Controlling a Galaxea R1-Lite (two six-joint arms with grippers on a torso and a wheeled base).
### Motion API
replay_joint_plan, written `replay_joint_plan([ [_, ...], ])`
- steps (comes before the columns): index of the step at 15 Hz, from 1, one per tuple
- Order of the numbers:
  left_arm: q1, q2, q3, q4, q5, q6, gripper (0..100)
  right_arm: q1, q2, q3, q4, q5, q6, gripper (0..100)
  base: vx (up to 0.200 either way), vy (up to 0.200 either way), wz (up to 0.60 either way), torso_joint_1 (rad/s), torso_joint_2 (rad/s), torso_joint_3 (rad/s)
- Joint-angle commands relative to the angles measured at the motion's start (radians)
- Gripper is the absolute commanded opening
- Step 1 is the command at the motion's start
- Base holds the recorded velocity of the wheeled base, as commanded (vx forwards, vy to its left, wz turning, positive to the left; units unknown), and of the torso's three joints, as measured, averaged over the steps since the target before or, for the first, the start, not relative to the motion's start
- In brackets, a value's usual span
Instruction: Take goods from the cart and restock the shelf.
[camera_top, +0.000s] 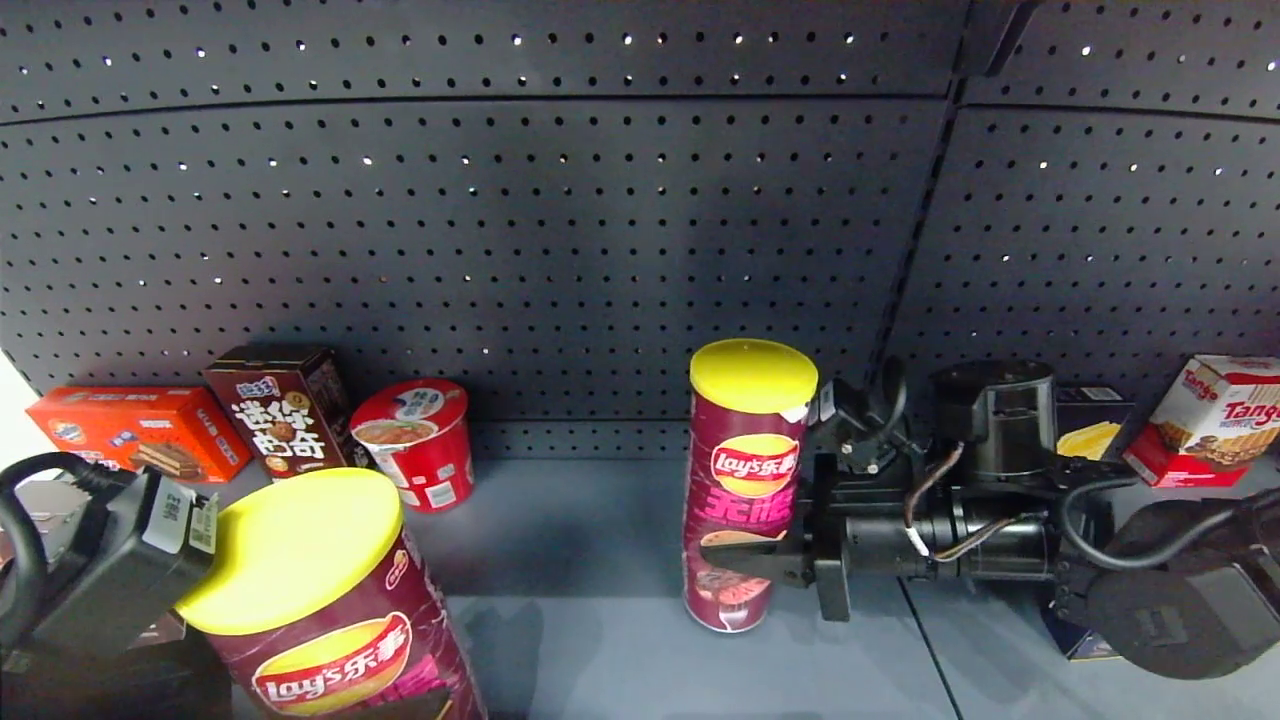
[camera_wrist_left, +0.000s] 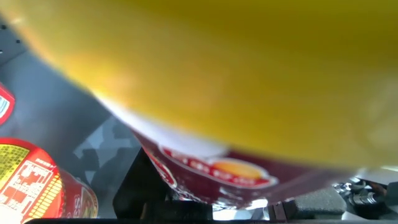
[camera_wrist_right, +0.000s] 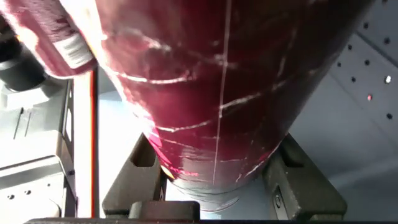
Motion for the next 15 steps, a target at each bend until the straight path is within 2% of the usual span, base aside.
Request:
replay_joint_plan([
  [1,0.001,-0.003,0.002,0.000,0.003,0.000,0,0.019,-0.032,0.048,-0.052,-0.008,0.002,0,0.000,0.000,0.00,0.000,0.00,0.000],
  [5,0.001,-0.004,-0.002,0.004,0.007,0.002,0,0.046,-0.067,0.086,-0.086,-0.013,0.051,0,0.000,0.000,0.00,0.000,0.00,0.000],
  [9,0.001,-0.004,0.001,0.004,0.013,0.003,0,0.072,-0.085,0.134,-0.101,-0.013,0.054,0,0.000,0.000,0.00,0.000,0.00,0.000],
  [15,0.001,-0.004,0.002,0.009,0.015,0.003,0,0.095,-0.070,0.232,-0.195,-0.010,0.054,0,0.000,0.000,0.00,0.000,0.00,0.000],
])
